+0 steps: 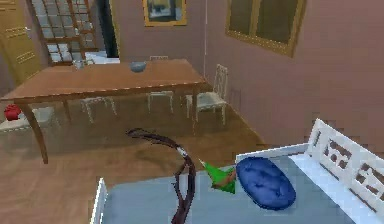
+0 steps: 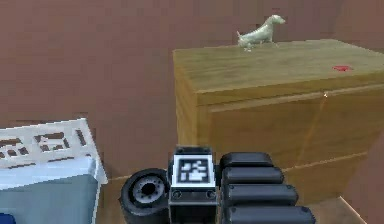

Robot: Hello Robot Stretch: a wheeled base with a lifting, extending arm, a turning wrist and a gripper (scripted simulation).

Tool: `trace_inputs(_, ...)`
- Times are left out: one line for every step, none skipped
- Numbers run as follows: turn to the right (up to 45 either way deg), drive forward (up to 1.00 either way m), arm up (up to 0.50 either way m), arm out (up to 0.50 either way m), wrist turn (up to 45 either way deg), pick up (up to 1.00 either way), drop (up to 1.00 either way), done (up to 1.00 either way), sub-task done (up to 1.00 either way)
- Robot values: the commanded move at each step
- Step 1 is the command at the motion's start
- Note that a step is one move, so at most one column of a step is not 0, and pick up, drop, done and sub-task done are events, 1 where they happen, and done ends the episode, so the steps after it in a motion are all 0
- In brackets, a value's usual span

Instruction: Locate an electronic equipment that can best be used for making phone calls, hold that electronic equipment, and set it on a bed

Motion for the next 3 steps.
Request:
trace_inputs(-45.0, 0.00, 0.00, 0.00, 0.0, 0.00, 0.00, 0.00, 0.00)
trace_inputs(-45.0, 0.00, 0.00, 0.00, 0.0, 0.00, 0.00, 0.00, 0.00)
trace_inputs(-45.0, 0.00, 0.00, 0.00, 0.0, 0.00, 0.00, 0.00, 0.00)
